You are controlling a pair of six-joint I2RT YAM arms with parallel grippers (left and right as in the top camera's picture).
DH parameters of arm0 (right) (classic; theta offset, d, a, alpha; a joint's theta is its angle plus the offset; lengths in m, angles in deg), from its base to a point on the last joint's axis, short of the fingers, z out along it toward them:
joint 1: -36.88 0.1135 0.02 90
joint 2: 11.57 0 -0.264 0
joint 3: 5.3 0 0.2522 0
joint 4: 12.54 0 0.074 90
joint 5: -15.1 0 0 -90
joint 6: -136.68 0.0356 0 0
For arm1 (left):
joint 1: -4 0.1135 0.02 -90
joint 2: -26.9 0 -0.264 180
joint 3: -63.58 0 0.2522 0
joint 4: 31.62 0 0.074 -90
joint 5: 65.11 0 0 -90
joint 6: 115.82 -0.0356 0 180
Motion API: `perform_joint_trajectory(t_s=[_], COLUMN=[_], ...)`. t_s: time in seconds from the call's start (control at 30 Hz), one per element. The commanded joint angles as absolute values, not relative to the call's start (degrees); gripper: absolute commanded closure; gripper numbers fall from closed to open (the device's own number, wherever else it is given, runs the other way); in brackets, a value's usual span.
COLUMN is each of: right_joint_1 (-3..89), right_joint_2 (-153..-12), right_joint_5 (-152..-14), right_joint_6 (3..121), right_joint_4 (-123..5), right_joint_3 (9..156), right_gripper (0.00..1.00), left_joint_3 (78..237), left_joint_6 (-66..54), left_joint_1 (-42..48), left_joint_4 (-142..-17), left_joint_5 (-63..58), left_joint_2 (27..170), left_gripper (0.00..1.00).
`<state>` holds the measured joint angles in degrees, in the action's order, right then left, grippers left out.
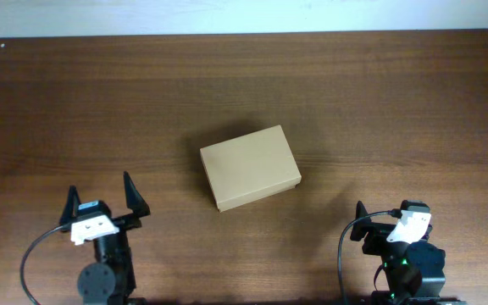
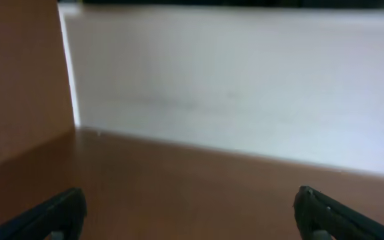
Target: Pack container
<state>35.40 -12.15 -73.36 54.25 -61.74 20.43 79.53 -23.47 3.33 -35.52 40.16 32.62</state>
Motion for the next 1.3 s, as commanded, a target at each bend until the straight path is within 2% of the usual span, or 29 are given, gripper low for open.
perform_joint_trajectory(t_s=[0.0,0.2,1.27], right_joint_1=[34.9,34.9,34.9], right_joint_2=[-11.7,-11.7,-11.7], right_joint_5=[-72.7,-72.7,-72.7], right_joint_6=[54.5,54.5,54.5], right_joint_4=[-61.5,-61.5,-61.5], right_joint_3=[20.1,20.1,20.1], right_gripper=[0.01,0.01,0.01], left_joint_3=[77.9,77.9,77.9], left_joint_6=[-24.1,-24.1,-24.1], left_joint_1=[3.6,3.6,3.6], left_joint_4=[-40.6,-49.0,-48.9], left_joint_5=[40.1,40.2,40.2], left_joint_2=[32.2,32.2,32.6], left_gripper=[0.01,0.01,0.01])
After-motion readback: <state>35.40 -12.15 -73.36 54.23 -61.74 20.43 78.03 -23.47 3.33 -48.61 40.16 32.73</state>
